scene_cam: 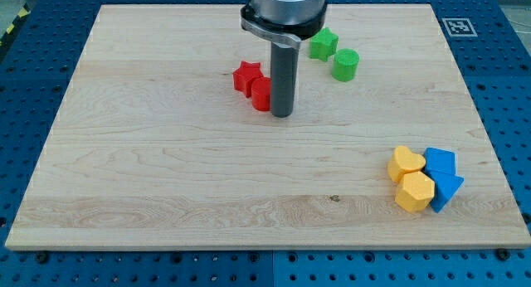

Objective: Push green circle towards green star

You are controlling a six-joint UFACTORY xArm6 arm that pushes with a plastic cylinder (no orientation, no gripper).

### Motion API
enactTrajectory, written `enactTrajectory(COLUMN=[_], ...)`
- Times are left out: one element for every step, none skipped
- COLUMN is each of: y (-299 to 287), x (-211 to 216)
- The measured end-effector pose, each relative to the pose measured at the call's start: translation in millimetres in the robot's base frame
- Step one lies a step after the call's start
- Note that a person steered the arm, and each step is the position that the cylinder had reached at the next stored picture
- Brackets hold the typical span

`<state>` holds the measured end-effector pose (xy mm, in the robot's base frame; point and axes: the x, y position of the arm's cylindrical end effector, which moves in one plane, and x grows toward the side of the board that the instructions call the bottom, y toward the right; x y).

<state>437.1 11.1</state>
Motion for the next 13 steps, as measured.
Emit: enactTrajectory(y=[-1, 17, 19, 19, 19, 19, 34, 48, 83, 86, 98, 117, 120], x=[1, 38, 53, 78, 93, 93, 94, 94, 94, 94, 94, 77, 29])
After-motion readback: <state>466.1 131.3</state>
